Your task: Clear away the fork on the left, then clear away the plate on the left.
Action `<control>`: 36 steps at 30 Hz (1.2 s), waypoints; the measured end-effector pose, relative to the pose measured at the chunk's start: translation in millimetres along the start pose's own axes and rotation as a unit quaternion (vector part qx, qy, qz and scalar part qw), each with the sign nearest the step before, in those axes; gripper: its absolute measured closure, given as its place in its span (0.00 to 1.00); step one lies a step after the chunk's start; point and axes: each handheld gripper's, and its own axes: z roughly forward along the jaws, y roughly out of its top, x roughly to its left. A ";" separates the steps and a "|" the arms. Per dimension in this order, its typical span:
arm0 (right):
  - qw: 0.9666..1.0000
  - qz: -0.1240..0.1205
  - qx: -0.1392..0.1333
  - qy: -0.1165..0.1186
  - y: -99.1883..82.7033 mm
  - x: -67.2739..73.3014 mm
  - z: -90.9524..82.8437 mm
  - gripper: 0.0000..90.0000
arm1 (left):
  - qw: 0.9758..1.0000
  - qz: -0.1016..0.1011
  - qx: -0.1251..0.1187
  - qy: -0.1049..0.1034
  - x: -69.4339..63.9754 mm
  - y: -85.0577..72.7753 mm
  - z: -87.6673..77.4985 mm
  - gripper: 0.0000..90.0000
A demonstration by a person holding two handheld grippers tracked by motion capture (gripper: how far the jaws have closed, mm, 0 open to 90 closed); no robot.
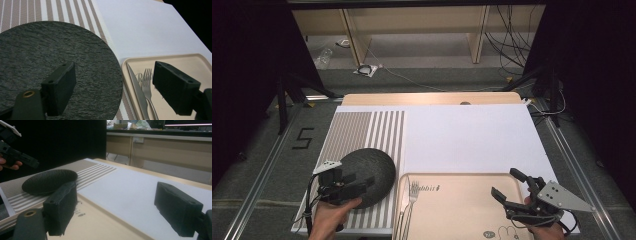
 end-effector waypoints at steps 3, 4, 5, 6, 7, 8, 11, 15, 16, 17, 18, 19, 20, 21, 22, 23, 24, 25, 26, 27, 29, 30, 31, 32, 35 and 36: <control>1.000 0.000 0.000 0.001 0.0 0.3 0.2 0.22 | 1.000 -0.012 -0.006 0.006 3.7 0.0 -2.4 0.21; 1.000 0.001 0.000 0.001 0.1 0.4 0.0 0.22 | 1.000 -0.017 -0.007 0.006 4.9 -0.2 -3.1 0.21; 1.000 0.000 0.000 0.001 0.1 0.5 0.0 0.22 | 1.000 -0.022 -0.007 0.007 6.4 -0.5 -3.8 0.21; 1.000 0.000 -0.001 0.002 0.2 0.7 0.2 0.22 | 1.000 -0.025 -0.008 0.009 7.0 -0.8 -4.0 0.21; 1.000 0.000 -0.002 0.002 0.3 0.6 0.3 0.22 | 1.000 -0.025 -0.008 0.009 7.9 -1.1 -4.5 0.21; 1.000 -0.001 0.001 0.001 0.4 0.6 0.2 0.22 | 1.000 -0.024 -0.006 0.010 8.6 -1.3 -4.9 0.21; 1.000 0.000 0.002 0.002 -0.1 0.1 0.7 0.22 | 0.999 -0.033 -0.007 0.016 10.6 -2.7 -6.1 0.21; 1.000 0.001 0.000 0.001 -0.1 -0.4 0.7 0.22 | 0.999 -0.049 -0.008 0.017 13.8 -4.9 -8.1 0.20; 1.000 0.001 0.001 0.001 0.1 -0.2 0.7 0.22 | 0.998 -0.057 -0.009 0.016 15.0 -6.2 -8.9 0.20; 1.000 0.001 0.001 0.001 0.1 0.3 1.0 0.22 | 0.998 -0.064 -0.009 0.015 16.1 -7.4 -9.7 0.20; 1.000 0.000 0.002 0.002 0.1 0.7 1.1 0.22 | 0.997 -0.069 -0.008 0.014 17.4 -8.6 -10.4 0.20; 1.000 -0.001 0.001 0.002 0.0 1.1 1.2 0.22 | 0.997 -0.074 -0.007 0.014 18.3 -9.5 -11.0 0.20; 1.000 -0.002 0.000 0.002 0.2 1.2 1.1 0.22 | 0.997 -0.079 -0.007 0.019 19.9 -10.7 -12.1 0.20; 1.000 -0.001 0.000 0.002 0.4 1.1 1.0 0.22 | 0.996 -0.084 -0.009 0.023 21.3 -12.0 -12.9 0.20; 1.000 -0.001 0.001 0.002 0.4 1.1 1.0 0.22 | 0.996 -0.092 -0.009 0.022 23.0 -13.3 -14.0 0.20; 1.000 -0.002 0.000 0.002 0.3 1.3 0.9 0.22 | 0.995 -0.100 -0.008 0.020 24.8 -14.9 -15.3 0.20; 1.000 -0.002 0.001 0.002 0.3 1.6 0.7 0.22 | 0.994 -0.110 -0.010 0.017 26.4 -16.7 -16.4 0.20; 1.000 -0.003 0.002 0.002 0.5 1.9 0.3 0.22 | 0.992 -0.124 -0.015 0.014 28.0 -18.2 -18.0 0.20; 1.000 -0.003 0.002 0.001 0.7 2.1 0.1 0.22 | 0.990 -0.139 -0.021 0.010 29.5 -19.5 -20.5 0.20; 1.000 -0.003 0.001 0.002 0.7 1.9 0.2 0.22 | 0.988 -0.154 -0.029 0.007 31.2 -20.8 -23.1 0.20; 1.000 -0.003 0.002 0.001 0.7 1.8 0.3 0.22 | 0.984 -0.172 -0.038 0.008 35.1 -24.1 -28.1 0.20; 1.000 -0.003 0.003 0.002 0.7 1.9 0.2 0.22 | 0.983 -0.180 -0.040 0.009 36.6 -25.5 -29.5 0.20; 1.000 -0.003 0.002 0.002 0.7 2.0 0.3 0.22 | 0.981 -0.191 -0.042 0.007 38.9 -27.7 -31.0 0.20; 1.000 -0.003 0.002 0.003 0.9 2.3 0.2 0.22 | 0.979 -0.201 -0.042 0.005 41.0 -29.9 -32.1 0.20; 1.000 -0.003 0.002 0.003 0.9 2.4 0.3 0.22 | 0.974 -0.223 -0.033 -0.003 44.3 -35.6 -32.8 0.20; 1.000 -0.003 0.002 0.003 0.9 2.3 0.2 0.22 | 0.973 -0.227 -0.034 -0.003 44.4 -37.0 -32.7 0.20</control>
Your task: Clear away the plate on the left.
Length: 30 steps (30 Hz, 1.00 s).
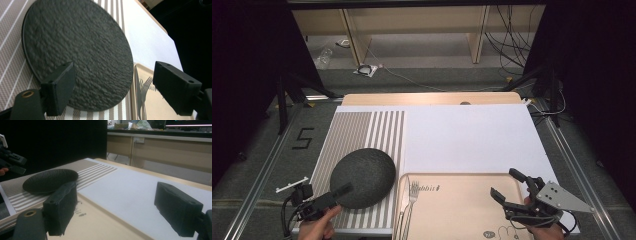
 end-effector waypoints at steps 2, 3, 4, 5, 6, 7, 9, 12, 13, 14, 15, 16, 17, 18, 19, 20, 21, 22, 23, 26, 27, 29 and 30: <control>1.000 0.000 0.000 -0.001 0.1 0.1 -0.3 0.22 | 1.000 -0.005 0.002 0.002 0.4 -2.2 -0.1 0.20; 1.000 0.000 0.000 -0.001 0.1 0.2 -0.3 0.22 | 1.000 -0.004 0.003 0.004 0.7 -3.2 0.0 0.20; 1.000 -0.001 0.000 -0.001 0.1 0.2 -0.3 0.22 | 1.000 -0.007 0.003 0.007 0.9 -4.1 0.2 0.20; 1.000 -0.001 0.000 0.000 0.1 0.3 -0.2 0.22 | 1.000 -0.011 0.003 0.008 1.8 -4.9 0.1 0.20; 1.000 -0.001 0.000 0.000 0.1 0.3 -0.1 0.22 | 1.000 -0.014 0.005 0.008 3.3 -5.5 0.0 0.20; 1.000 -0.002 0.000 0.000 0.1 0.4 -0.2 0.22 | 1.000 -0.020 0.002 0.009 4.8 -6.2 -0.1 0.20; 1.000 -0.001 0.000 0.000 0.1 0.4 -0.1 0.22 | 0.999 -0.036 0.000 0.012 9.3 -7.3 -0.4 0.20; 1.000 -0.001 -0.001 0.000 0.2 0.4 -0.2 0.22 | 0.998 -0.070 -0.004 0.011 16.9 -8.1 -0.8 0.20; 1.000 -0.001 -0.001 0.000 0.3 0.5 -0.3 0.22 | 0.997 -0.080 -0.005 0.011 18.8 -8.2 -1.0 0.20; 1.000 -0.001 -0.001 0.000 0.3 0.5 -0.4 0.22 | 0.996 -0.089 -0.008 0.012 20.9 -8.5 -1.4 0.20; 1.000 -0.001 -0.001 0.000 0.2 0.5 -0.4 0.22 | 0.995 -0.098 -0.010 0.012 22.2 -8.8 -1.8 0.20; 1.000 -0.001 -0.001 0.000 0.2 0.4 -0.4 0.22 | 0.994 -0.106 -0.012 0.013 23.9 -9.3 -2.1 0.20; 1.000 -0.001 0.000 0.000 0.2 0.4 -0.3 0.22 | 0.993 -0.114 -0.014 0.014 25.7 -9.7 -2.5 0.20; 1.000 -0.001 0.000 0.000 0.2 0.4 -0.2 0.22 | 0.992 -0.123 -0.016 0.013 27.3 -10.2 -3.1 0.20; 1.000 -0.002 0.000 0.000 0.2 0.5 -0.2 0.22 | 0.991 -0.133 -0.019 0.013 28.6 -10.7 -3.5 0.20; 1.000 -0.002 -0.001 0.000 0.1 0.5 -0.1 0.22 | 0.990 -0.138 -0.018 0.013 30.1 -11.2 -3.7 0.20; 1.000 -0.002 -0.001 0.000 0.1 0.5 -0.1 0.22 | 0.989 -0.145 -0.018 0.012 31.0 -11.7 -3.4 0.20; 1.000 -0.002 -0.001 0.000 0.1 0.5 0.0 0.22 | 0.988 -0.154 -0.014 0.009 33.1 -12.5 -3.2 0.20; 1.000 -0.001 -0.001 0.000 0.0 0.5 0.2 0.22 | 0.987 -0.163 -0.015 0.006 34.1 -13.2 -2.3 0.20; 1.000 -0.002 -0.001 0.000 0.1 1.0 0.3 0.22 | 0.983 -0.182 -0.009 0.002 37.2 -15.3 -0.5 0.20; 1.000 -0.002 -0.001 0.000 0.0 0.9 0.3 0.22 | 0.983 -0.184 -0.007 0.002 37.2 -15.6 0.1 0.20; 1.000 -0.002 -0.001 0.000 -0.2 0.7 0.7 0.22 | 0.982 -0.189 -0.008 0.001 36.7 -16.3 1.0 0.20; 1.000 -0.002 -0.001 0.000 -0.3 0.6 0.8 0.22 | 0.981 -0.193 -0.009 -0.001 36.9 -16.8 1.5 0.20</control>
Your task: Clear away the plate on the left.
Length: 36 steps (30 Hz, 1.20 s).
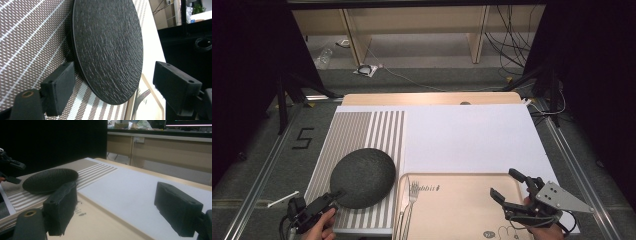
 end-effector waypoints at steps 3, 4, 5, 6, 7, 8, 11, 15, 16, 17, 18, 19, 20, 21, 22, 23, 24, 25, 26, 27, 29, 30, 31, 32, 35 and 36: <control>1.000 0.000 0.001 0.000 0.1 0.5 -0.1 0.22 | 1.000 -0.015 0.002 -0.001 1.9 -1.2 1.7 0.20; 1.000 0.000 0.001 0.000 0.0 0.4 0.1 0.22 | 1.000 -0.021 0.003 -0.001 2.8 -1.8 2.5 0.20; 1.000 0.000 0.001 0.000 0.0 0.4 0.2 0.22 | 1.000 -0.027 0.003 -0.001 3.6 -2.5 3.6 0.20; 1.000 0.000 0.001 0.000 -0.1 0.4 0.3 0.22 | 0.999 -0.033 0.003 0.000 4.1 -3.2 4.8 0.20; 1.000 0.000 0.002 0.000 -0.1 0.5 0.4 0.22 | 0.999 -0.038 0.002 0.000 4.6 -3.8 5.8 0.20; 1.000 -0.001 0.002 0.000 -0.1 0.5 0.4 0.22 | 0.999 -0.041 0.003 -0.002 4.9 -4.2 6.8 0.21; 1.000 -0.002 0.003 0.000 0.0 0.7 0.3 0.22 | 0.999 -0.053 0.004 -0.006 5.5 -5.6 10.1 0.21; 1.000 -0.001 0.003 0.000 0.0 0.7 0.3 0.22 | 0.995 -0.094 0.004 -0.028 10.7 -8.6 14.0 0.22; 1.000 -0.001 0.003 0.000 0.0 0.7 0.3 0.22 | 0.994 -0.103 0.005 -0.031 12.6 -8.9 14.9 0.22; 1.000 -0.001 0.003 0.000 0.0 0.7 0.2 0.22 | 0.994 -0.108 0.004 -0.029 14.0 -8.9 16.0 0.22; 1.000 -0.001 0.002 0.000 0.0 0.7 0.2 0.22 | 0.994 -0.110 0.002 -0.027 15.3 -8.7 16.6 0.22; 1.000 -0.001 0.002 0.000 0.0 0.7 0.3 0.22 | 0.993 -0.114 0.000 -0.029 15.8 -8.5 16.9 0.22; 1.000 -0.001 0.002 0.000 0.1 0.8 0.3 0.22 | 0.993 -0.114 -0.001 -0.029 15.9 -8.4 17.3 0.23; 1.000 -0.001 0.002 0.001 0.0 0.8 0.4 0.22 | 0.993 -0.114 -0.002 -0.030 15.5 -8.6 17.6 0.23; 1.000 -0.001 0.002 0.001 0.0 0.9 0.4 0.22 | 0.993 -0.115 -0.004 -0.034 15.1 -9.1 18.0 0.23; 1.000 -0.001 0.002 0.001 0.0 1.0 0.4 0.22 | 0.992 -0.118 -0.005 -0.038 15.3 -9.3 18.2 0.24; 1.000 -0.001 0.003 0.001 0.0 0.9 0.5 0.22 | 0.992 -0.123 -0.006 -0.040 15.8 -9.4 18.9 0.24; 1.000 -0.001 0.003 0.000 0.0 0.9 0.5 0.22 | 0.991 -0.127 -0.006 -0.042 16.4 -9.5 19.2 0.24; 1.000 -0.001 0.003 0.001 0.0 1.0 0.6 0.22 | 0.990 -0.133 -0.006 -0.046 17.1 -9.7 19.8 0.25; 1.000 -0.001 0.003 0.001 0.0 1.0 0.6 0.22 | 0.989 -0.137 -0.006 -0.046 17.8 -9.9 20.7 0.25; 1.000 -0.001 0.002 0.001 0.0 1.1 0.6 0.22 | 0.989 -0.137 -0.006 -0.047 17.6 -10.3 21.8 0.26; 1.000 -0.001 0.002 0.001 0.0 1.0 0.6 0.22 | 0.989 -0.137 -0.007 -0.048 17.2 -10.5 22.2 0.26; 1.000 -0.001 0.002 0.001 0.0 0.9 0.6 0.22 | 0.989 -0.137 -0.007 -0.049 17.0 -10.6 22.5 0.27; 1.000 -0.001 0.003 0.001 0.0 0.9 0.6 0.22 | 0.989 -0.136 -0.009 -0.051 17.2 -11.0 23.3 0.27; 1.000 0.000 0.001 0.001 0.0 0.8 0.5 0.22 | 0.988 -0.144 -0.010 -0.050 18.0 -11.6 24.7 0.29; 1.000 0.000 0.002 0.001 0.0 0.9 0.5 0.22 | 0.988 -0.146 -0.009 -0.050 18.7 -11.9 25.4 0.29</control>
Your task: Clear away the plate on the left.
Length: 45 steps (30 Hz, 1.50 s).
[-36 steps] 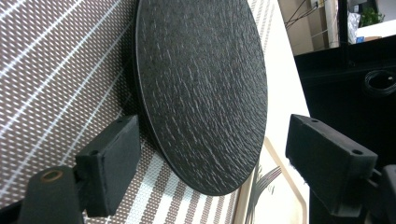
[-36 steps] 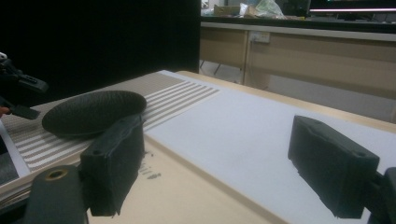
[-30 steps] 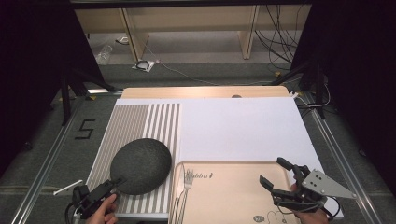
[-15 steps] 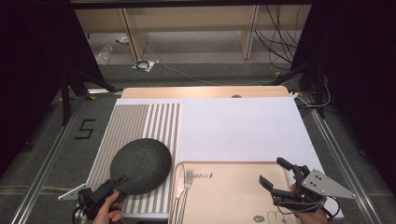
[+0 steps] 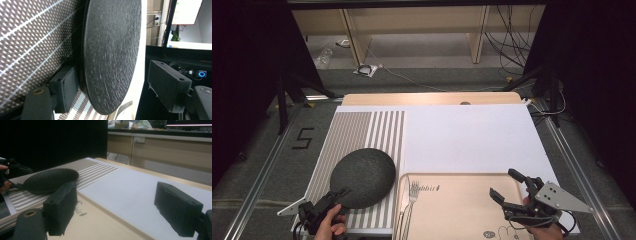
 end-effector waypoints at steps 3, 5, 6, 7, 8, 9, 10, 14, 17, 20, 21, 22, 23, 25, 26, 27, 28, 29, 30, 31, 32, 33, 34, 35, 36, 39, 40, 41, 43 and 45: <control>1.000 -0.001 0.000 0.000 0.1 0.1 -0.1 0.22 | 1.000 -0.005 -0.002 -0.002 2.2 -1.0 2.0 0.32; 1.000 0.000 0.000 0.000 0.0 0.0 0.0 0.22 | 1.000 -0.005 -0.006 -0.004 3.1 -2.2 3.5 0.35; 1.000 0.000 0.000 0.000 0.0 0.0 0.1 0.22 | 1.000 -0.006 -0.005 -0.005 3.3 -2.5 4.1 0.36; 1.000 0.000 0.000 0.000 0.0 0.0 0.2 0.22 | 1.000 -0.008 -0.004 -0.008 3.7 -2.8 4.9 0.37; 1.000 -0.001 0.000 0.000 0.1 0.1 0.1 0.22 | 1.000 -0.010 -0.004 -0.010 4.2 -3.2 5.7 0.38; 1.000 -0.001 0.000 0.001 0.1 0.2 0.0 0.22 | 1.000 -0.012 -0.005 -0.012 4.3 -3.7 6.3 0.40; 1.000 -0.001 0.000 0.001 0.1 0.3 0.0 0.22 | 1.000 -0.011 -0.004 -0.011 4.2 -3.9 6.5 0.41; 1.000 -0.001 0.000 0.001 -0.1 0.1 0.2 0.22 | 1.000 -0.008 -0.011 -0.014 3.2 -5.3 9.3 0.46; 1.000 -0.001 0.000 0.001 0.1 0.3 0.1 0.22 | 1.000 -0.013 -0.012 -0.011 4.6 -5.8 11.3 0.50; 1.000 -0.001 0.001 0.001 0.0 0.2 0.1 0.22 | 1.000 -0.011 -0.013 -0.009 5.1 -6.7 12.2 0.52; 1.000 -0.001 0.000 0.001 0.0 0.2 0.0 0.22 | 1.000 -0.013 -0.015 -0.010 5.6 -6.9 12.3 0.53; 1.000 -0.002 0.000 0.001 0.0 0.2 0.0 0.22 | 1.000 -0.016 -0.015 -0.012 6.2 -6.9 12.3 0.54; 1.000 -0.001 0.000 0.001 -0.1 0.1 0.1 0.22 | 1.000 -0.016 -0.016 -0.012 6.8 -7.0 12.3 0.54; 1.000 -0.001 0.002 0.001 -0.1 0.2 0.1 0.22 | 0.999 -0.020 -0.021 -0.013 7.8 -7.8 12.3 0.57; 1.000 -0.002 0.001 0.001 -0.2 0.3 0.4 0.22 | 0.999 -0.021 -0.025 -0.013 8.2 -8.6 12.6 0.57; 1.000 -0.001 0.001 0.001 -0.2 0.5 0.5 0.22 | 0.999 -0.020 -0.027 -0.011 8.1 -9.3 13.2 0.58; 1.000 -0.002 0.001 0.002 -0.2 0.6 0.7 0.22 | 0.999 -0.020 -0.029 -0.009 7.8 -9.8 13.8 0.59; 1.000 -0.002 0.001 0.002 -0.2 0.7 0.8 0.22 | 0.999 -0.019 -0.032 -0.006 7.5 -10.4 14.3 0.60; 1.000 -0.002 0.003 0.001 -0.1 0.8 0.7 0.22 | 0.999 -0.018 -0.034 -0.004 7.6 -10.7 14.8 0.60; 1.000 -0.002 0.002 0.002 -0.2 0.8 0.7 0.22 | 0.999 -0.019 -0.034 -0.003 8.0 -10.8 15.2 0.62; 1.000 -0.002 0.000 0.002 -0.2 0.7 0.8 0.22 | 0.999 -0.021 -0.035 -0.003 8.5 -10.8 15.4 0.63; 1.000 -0.002 0.000 0.002 -0.2 0.6 0.6 0.22 | 0.999 -0.022 -0.035 -0.003 8.6 -10.8 15.3 0.64; 1.000 -0.002 0.001 0.002 -0.2 0.5 0.4 0.22 | 0.999 -0.023 -0.038 -0.004 9.1 -11.2 15.7 0.65; 1.000 -0.001 0.001 0.002 -0.3 0.4 0.5 0.22 | 0.999 -0.024 -0.039 -0.003 9.3 -11.5 15.9 0.66; 1.000 -0.001 0.001 0.003 -0.4 0.3 0.7 0.22 | 0.999 -0.024 -0.041 -0.002 9.6 -11.8 16.0 0.67; 1.000 -0.003 0.002 0.003 -0.2 0.9 1.0 0.22 | 0.999 -0.030 -0.043 0.005 11.6 -12.0 15.9 0.75; 1.000 -0.003 0.002 0.003 -0.1 1.0 0.9 0.22 | 0.999 -0.032 -0.043 0.009 12.1 -12.0 15.8 0.78; 1.000 -0.003 0.002 0.003 -0.1 1.0 0.8 0.22 | 0.999 -0.031 -0.043 0.013 12.6 -12.1 15.5 0.81; 1.000 -0.002 0.002 0.002 -0.2 0.6 0.7 0.22 | 0.998 -0.032 -0.044 0.014 13.4 -12.4 15.1 0.88; 1.000 -0.002 0.002 0.002 -0.2 0.5 0.6 0.22 | 0.999 -0.023 -0.045 0.008 12.3 -12.8 14.0 0.89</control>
